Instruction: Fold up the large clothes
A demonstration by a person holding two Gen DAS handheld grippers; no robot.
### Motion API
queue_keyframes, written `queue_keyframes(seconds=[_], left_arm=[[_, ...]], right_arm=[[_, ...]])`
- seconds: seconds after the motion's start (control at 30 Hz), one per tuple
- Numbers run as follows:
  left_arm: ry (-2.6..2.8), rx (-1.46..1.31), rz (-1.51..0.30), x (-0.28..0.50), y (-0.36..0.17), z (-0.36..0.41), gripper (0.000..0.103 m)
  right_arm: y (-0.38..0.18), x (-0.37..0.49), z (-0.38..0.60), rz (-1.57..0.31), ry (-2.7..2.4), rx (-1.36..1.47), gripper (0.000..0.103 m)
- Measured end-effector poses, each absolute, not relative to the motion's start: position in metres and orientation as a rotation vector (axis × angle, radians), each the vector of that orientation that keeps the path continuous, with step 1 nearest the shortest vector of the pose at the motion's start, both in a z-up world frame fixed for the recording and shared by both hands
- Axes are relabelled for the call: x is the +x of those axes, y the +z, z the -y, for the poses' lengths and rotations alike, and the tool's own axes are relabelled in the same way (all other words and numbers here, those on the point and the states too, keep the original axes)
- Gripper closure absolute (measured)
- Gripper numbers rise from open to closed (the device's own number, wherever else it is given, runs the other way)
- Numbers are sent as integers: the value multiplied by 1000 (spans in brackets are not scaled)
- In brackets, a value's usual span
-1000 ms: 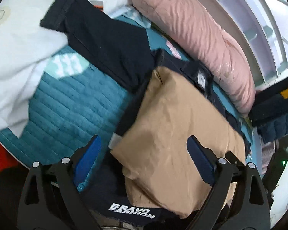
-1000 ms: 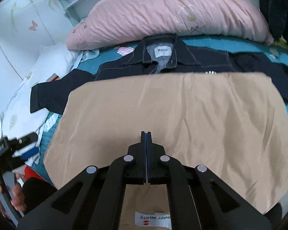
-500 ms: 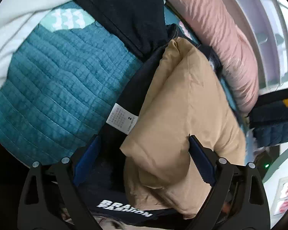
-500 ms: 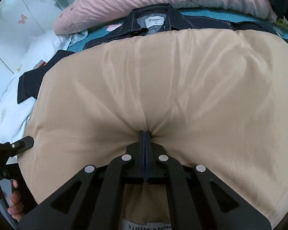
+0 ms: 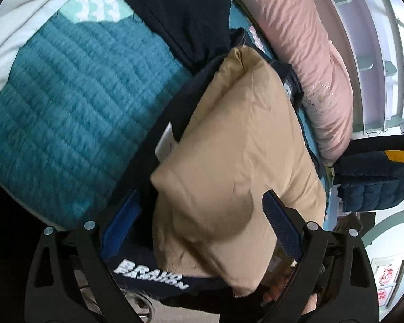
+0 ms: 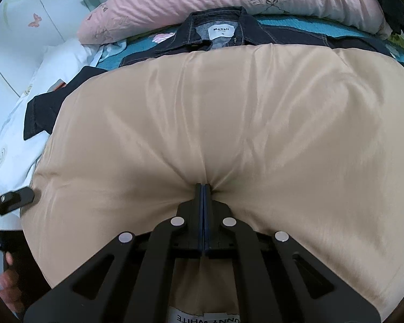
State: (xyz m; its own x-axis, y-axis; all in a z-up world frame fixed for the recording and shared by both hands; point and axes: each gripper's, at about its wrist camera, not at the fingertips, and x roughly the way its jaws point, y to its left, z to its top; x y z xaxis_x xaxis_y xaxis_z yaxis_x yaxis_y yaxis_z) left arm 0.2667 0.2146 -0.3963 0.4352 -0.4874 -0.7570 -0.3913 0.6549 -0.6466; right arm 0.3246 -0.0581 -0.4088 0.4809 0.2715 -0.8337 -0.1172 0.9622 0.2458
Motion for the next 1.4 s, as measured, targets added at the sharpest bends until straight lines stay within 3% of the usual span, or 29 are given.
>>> queue_keyframes(seconds=[0.2,0.4,0.43,0.57,0.67,1.0,1.13,1.27,1.4], left_arm=[[-100,-1083,-1207,255,-416,-216,12],[-58,-1014,-1170,270,-413,-208,12],[-63,-1000,-1166,271,-410,-206,18],[-127,-886,-1155,279,-392,-192,65],[-144,-847,-1128,279,-383,-187,80],[-144,-744,-1057,278,-360,-174,85],[-211,-733,-1008,274,-344,-169,85],[-305,-703,-975,274,-325,-147,85],[-348,-645,-930,277,-302,-131,85]], right_arm=[[-408,325,58,-1042,242,161,103],[-408,324,58,-1038,247,159,103],[-408,324,58,-1037,246,160,103],[-408,323,58,-1031,242,156,103],[-407,322,58,-1025,245,157,103],[-372,285,50,-950,230,118,101],[-402,282,46,-1049,241,148,102],[-421,288,60,-1050,254,280,103],[-390,292,75,-1029,243,389,102]])
